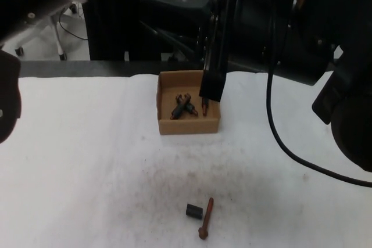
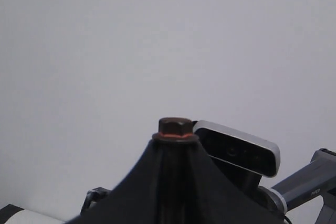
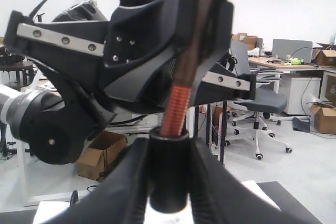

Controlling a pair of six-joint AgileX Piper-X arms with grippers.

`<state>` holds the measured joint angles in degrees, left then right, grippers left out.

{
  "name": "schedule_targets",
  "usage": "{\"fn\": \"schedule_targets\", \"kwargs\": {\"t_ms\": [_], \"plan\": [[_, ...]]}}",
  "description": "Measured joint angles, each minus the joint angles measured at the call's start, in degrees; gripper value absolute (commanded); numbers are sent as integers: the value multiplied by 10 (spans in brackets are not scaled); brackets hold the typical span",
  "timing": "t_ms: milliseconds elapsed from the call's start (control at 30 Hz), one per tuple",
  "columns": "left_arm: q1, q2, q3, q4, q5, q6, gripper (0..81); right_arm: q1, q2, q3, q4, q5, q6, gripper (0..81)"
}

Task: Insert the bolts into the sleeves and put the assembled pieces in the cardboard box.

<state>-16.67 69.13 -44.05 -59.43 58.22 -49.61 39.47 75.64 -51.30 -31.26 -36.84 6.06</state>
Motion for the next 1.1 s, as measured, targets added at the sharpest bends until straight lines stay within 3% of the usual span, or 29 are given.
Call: {"fn": "schedule_targets", "kwargs": {"t_ms": [367,900,1000,1100], "plan": [[19,0,0,16,27,12,3,0,0,0,0,2,4,69],[22,-1,10,7,39,3,0,-1,1,8,-80,5,85,69],[23,-3,10,6,44,-3,87,-1,1,8,-80,5,89,69],[23,-3,10,6,45,-17,303,-1,1,8,-80,3,90,69]]}}
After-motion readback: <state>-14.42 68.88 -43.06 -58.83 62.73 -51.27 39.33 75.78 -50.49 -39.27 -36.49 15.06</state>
